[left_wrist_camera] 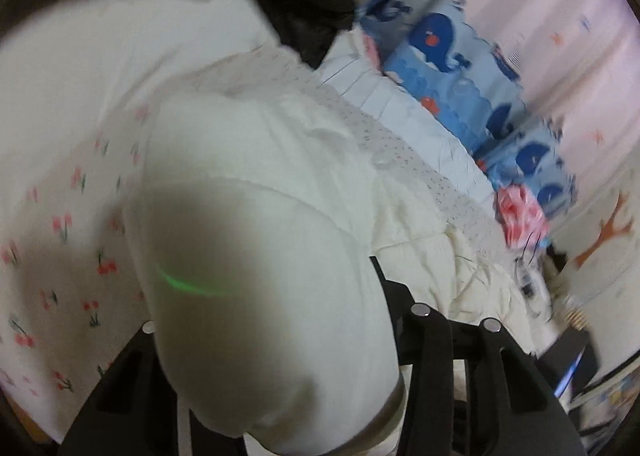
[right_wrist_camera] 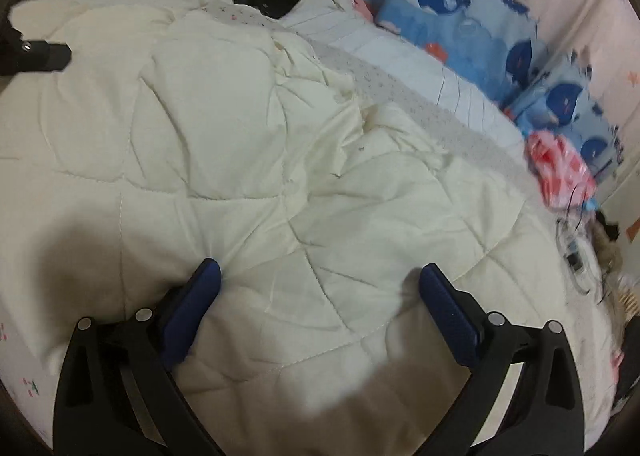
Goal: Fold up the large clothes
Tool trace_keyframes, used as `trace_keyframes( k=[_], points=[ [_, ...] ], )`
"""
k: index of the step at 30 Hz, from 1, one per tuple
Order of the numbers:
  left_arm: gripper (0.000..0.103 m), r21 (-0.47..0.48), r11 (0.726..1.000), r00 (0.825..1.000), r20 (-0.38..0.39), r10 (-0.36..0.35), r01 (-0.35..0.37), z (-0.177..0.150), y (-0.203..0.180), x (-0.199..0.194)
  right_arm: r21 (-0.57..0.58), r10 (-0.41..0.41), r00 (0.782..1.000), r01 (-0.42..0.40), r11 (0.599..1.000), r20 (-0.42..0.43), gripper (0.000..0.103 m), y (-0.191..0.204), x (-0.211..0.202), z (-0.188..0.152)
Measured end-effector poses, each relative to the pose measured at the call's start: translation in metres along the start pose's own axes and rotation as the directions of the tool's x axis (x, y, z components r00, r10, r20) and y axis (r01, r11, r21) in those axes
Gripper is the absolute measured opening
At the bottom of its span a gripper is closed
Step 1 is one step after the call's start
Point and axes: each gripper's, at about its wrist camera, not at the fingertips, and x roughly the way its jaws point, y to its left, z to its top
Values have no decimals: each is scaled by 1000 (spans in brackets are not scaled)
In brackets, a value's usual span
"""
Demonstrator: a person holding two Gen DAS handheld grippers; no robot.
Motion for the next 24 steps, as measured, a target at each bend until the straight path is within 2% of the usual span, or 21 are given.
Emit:
trace_keyframes(
  k=[3,4,5,6,7,8,9,10,11,12,13,14,15,16,17,18,20,21,22,23,24],
  points=[
    [42,138,990,999,37,28,-33,10,-45,-14,27,35,999,-35,999,-8,96,-9,1,-1],
    [42,203,978,998,52,35,-45,11,-67,-18,39,57,998,-57,998,-12,96,-9,3,1],
    [42,254,966,997,62,39,-53,10,-85,-20,74,122,992,-120,990,-21,96,-19,3,0],
    [42,329,942,996,77,45,-68,9,-112,-23,123,216,976,-211,970,-28,96,-34,4,2],
    [42,375,923,995,85,50,-79,8,-129,-24,210,362,932,-351,913,-12,96,-61,2,-1],
    [42,432,897,994,94,57,-92,6,-149,-24,289,461,887,-448,846,27,96,-84,-1,-6],
    [42,493,864,993,96,62,-102,1,-171,-23,381,552,828,-543,749,95,96,-111,-6,-14],
    [42,575,810,993,97,72,-115,-9,-200,-17,467,620,763,-623,628,184,96,-141,-12,-26],
    [42,617,778,992,99,73,-119,-16,-215,-14,539,643,709,-675,503,288,96,-177,-18,-43],
    [42,663,739,993,98,71,-119,-26,-233,-9,580,626,681,-702,412,380,96,-215,-25,-63],
    [42,717,689,994,89,64,-109,-44,-256,0,602,592,677,-709,367,436,96,-245,-31,-80],
    [42,760,643,995,80,56,-97,-63,-275,9,616,571,677,-710,342,463,96,-265,-33,-92],
    [42,781,619,996,70,50,-85,-74,-286,14,633,554,671,-713,302,492,96,-291,-35,-108],
    [42,816,576,999,39,33,-51,-96,-304,25,642,550,651,-725,248,523,96,-319,-32,-125],
    [42,839,544,1000,10,22,-20,-114,-316,34,645,549,639,-732,219,539,96,-333,-31,-134],
    [42,861,508,1000,-26,17,14,-133,-326,44,658,540,637,-729,189,551,96,-354,-28,-149],
    [42,906,414,994,-104,25,84,-179,-343,68,668,535,639,-724,175,552,96,-377,-22,-159],
    [42,928,363,995,-97,28,80,-198,-348,74,669,542,638,-722,174,547,96,-384,-20,-162],
    [42,940,333,996,-83,32,67,-209,-350,77,667,558,629,-725,169,542,96,-387,-16,-161],
    [42,947,315,997,-71,36,56,-217,-349,79,666,578,624,-725,176,527,96,-388,-12,-158],
    [42,952,303,998,-59,38,45,-221,-348,79,669,590,639,-712,212,493,96,-389,-6,-148]
  ],
)
